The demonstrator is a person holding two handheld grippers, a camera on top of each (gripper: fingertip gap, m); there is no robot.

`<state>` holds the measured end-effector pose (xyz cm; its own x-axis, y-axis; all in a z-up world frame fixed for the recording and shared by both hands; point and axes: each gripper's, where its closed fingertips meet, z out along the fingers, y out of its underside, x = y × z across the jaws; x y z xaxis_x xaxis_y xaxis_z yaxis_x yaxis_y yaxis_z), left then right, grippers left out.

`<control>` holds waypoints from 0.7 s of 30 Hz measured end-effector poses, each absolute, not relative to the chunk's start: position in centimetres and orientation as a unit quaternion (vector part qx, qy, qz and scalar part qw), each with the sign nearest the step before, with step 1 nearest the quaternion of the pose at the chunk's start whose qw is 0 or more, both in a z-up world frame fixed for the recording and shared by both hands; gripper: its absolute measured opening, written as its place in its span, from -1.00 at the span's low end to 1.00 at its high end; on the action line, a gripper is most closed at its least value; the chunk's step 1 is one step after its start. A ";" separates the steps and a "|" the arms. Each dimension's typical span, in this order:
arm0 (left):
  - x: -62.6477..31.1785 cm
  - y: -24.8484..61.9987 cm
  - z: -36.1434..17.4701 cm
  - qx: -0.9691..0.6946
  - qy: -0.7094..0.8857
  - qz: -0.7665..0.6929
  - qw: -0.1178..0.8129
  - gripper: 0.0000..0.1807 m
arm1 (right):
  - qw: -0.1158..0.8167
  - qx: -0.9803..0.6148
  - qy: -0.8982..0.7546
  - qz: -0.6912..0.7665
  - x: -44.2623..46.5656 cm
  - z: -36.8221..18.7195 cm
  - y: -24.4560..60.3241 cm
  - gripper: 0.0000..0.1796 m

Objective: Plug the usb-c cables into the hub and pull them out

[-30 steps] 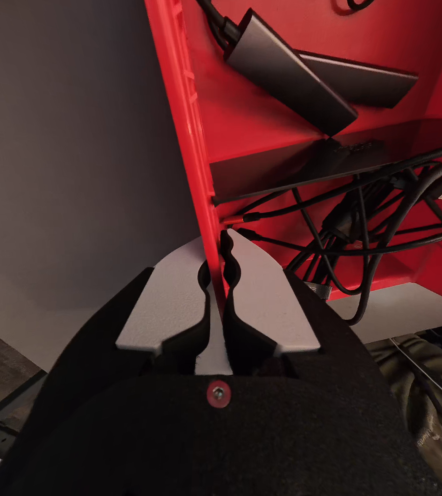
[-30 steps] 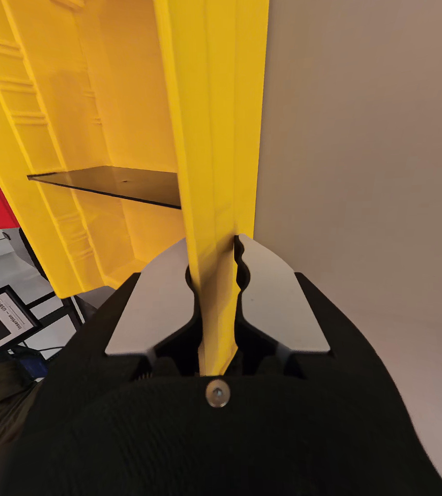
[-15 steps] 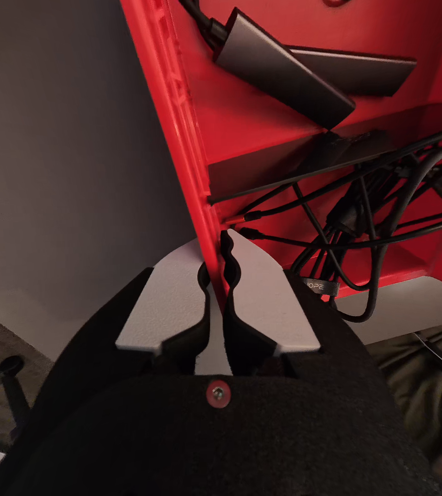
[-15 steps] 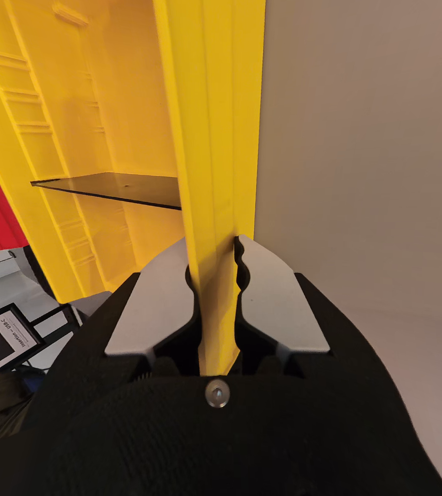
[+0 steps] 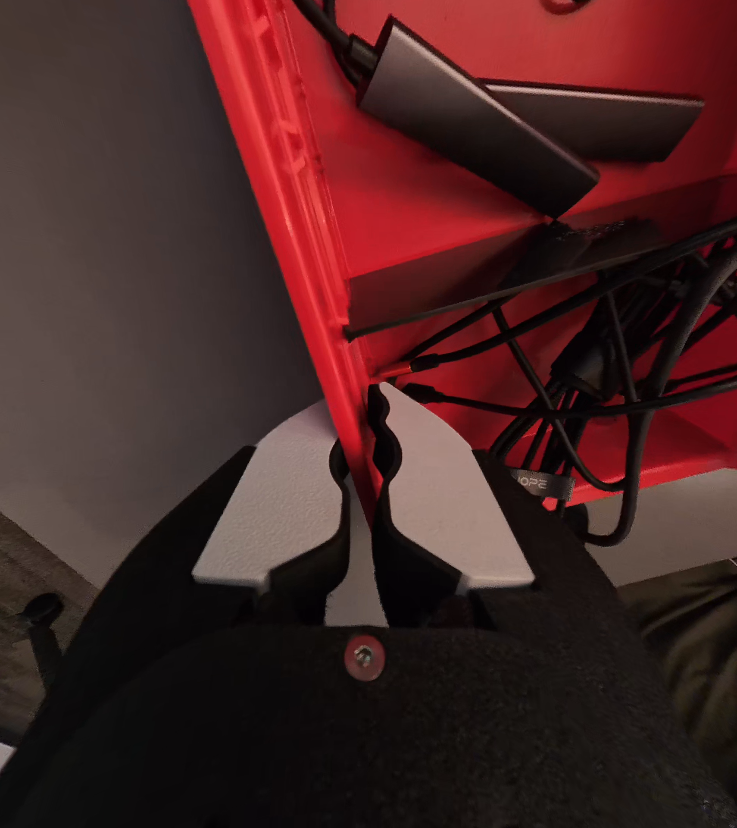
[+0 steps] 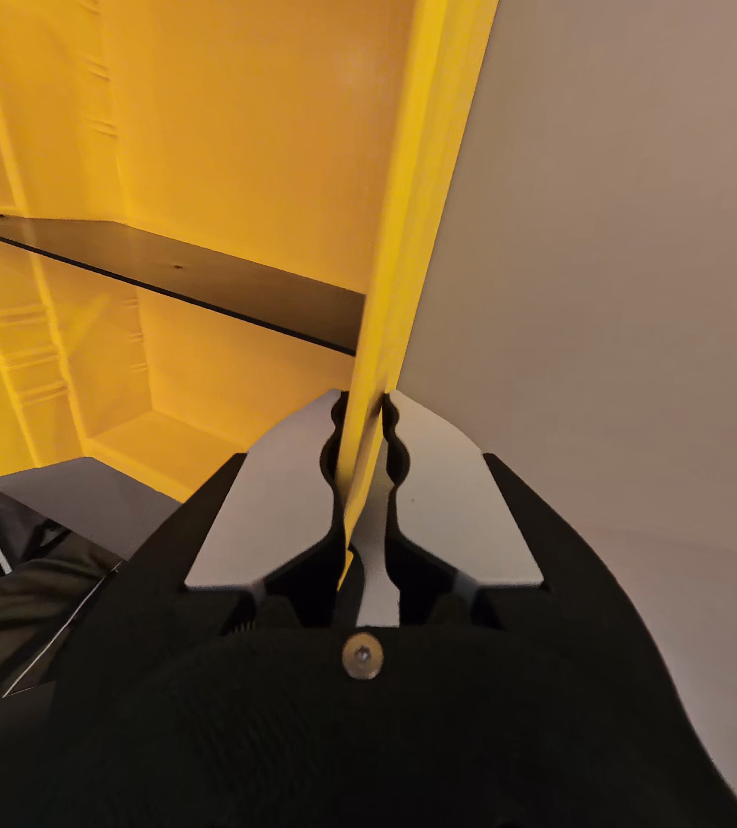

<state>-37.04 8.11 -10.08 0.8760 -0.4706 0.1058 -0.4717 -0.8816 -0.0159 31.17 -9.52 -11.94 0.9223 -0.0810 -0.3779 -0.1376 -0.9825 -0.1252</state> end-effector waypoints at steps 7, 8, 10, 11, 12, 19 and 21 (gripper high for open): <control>-36.9 7.7 -10.1 0.969 -0.245 0.038 0.008 -0.95 | 0.061 -0.985 0.030 0.157 31.3 -12.1 -10.3 -0.87; -36.9 7.6 -10.1 0.969 -0.244 0.038 0.008 -0.95 | 0.059 -0.986 0.023 0.156 31.3 -12.1 -10.6 -0.87; -36.6 7.4 -10.1 0.969 -0.245 0.041 0.008 -0.94 | 0.052 -0.987 0.012 0.154 31.4 -12.2 -11.2 -0.87; -36.5 7.3 -10.1 0.968 -0.246 0.042 0.007 -0.94 | 0.051 -0.986 0.015 0.155 31.4 -12.2 -11.4 -0.87; -36.4 7.3 -10.1 0.968 -0.246 0.042 0.008 -0.94 | 0.049 -0.985 0.027 0.162 31.2 -12.1 -11.4 -0.86; -36.2 7.0 -10.2 0.970 -0.241 0.036 0.015 -0.95 | 0.030 -0.978 0.089 0.189 29.7 -12.1 -11.0 -0.86; -36.1 6.9 -10.2 0.969 -0.243 0.035 0.017 -0.94 | 0.025 -0.975 0.104 0.193 29.3 -12.1 -10.9 -0.86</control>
